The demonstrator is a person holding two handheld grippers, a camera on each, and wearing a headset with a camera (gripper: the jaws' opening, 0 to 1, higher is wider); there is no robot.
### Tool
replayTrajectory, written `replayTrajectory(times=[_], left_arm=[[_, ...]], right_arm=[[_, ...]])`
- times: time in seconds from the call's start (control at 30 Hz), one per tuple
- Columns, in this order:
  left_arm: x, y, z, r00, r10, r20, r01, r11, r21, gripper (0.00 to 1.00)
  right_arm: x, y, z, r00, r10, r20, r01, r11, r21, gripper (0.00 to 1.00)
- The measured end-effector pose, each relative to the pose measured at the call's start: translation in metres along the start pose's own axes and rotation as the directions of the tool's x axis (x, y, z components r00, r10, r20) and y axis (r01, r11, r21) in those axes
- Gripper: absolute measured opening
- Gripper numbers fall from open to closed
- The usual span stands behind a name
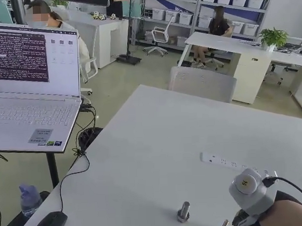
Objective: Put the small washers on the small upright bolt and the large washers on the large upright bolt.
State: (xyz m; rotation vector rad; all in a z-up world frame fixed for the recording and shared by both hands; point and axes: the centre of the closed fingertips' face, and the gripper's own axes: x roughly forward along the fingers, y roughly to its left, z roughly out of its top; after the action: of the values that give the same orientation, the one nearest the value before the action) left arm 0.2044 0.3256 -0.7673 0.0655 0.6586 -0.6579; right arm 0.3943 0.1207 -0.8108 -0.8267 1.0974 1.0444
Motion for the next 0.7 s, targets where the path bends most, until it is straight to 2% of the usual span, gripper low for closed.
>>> replayTrajectory(times=[0.27, 0.53, 0.7], left_arm=[[-0.005, 0.004, 0.005, 0.9999, 0.009, 0.005, -0.009, 1.0, 0.007, 0.97], [-0.004, 0.002, 0.003, 0.9999, 0.011, -0.001, -0.011, 1.0, 0.005, 0.95], [-0.004, 0.0, 0.002, 1.0, 0.009, -0.004, -0.009, 1.0, 0.008, 0.94]], right_arm=[[-0.002, 0.016, -0.009, 0.9998, 0.008, 0.016, -0.009, 1.0, 0.02, 0.25], [0.003, 0.036, -0.036, 0.9997, 0.025, -0.001, -0.025, 0.999, 0.041, 0.25], [0.002, 0.043, -0.044, 0.9996, 0.027, -0.003, -0.027, 0.998, 0.056, 0.24]])
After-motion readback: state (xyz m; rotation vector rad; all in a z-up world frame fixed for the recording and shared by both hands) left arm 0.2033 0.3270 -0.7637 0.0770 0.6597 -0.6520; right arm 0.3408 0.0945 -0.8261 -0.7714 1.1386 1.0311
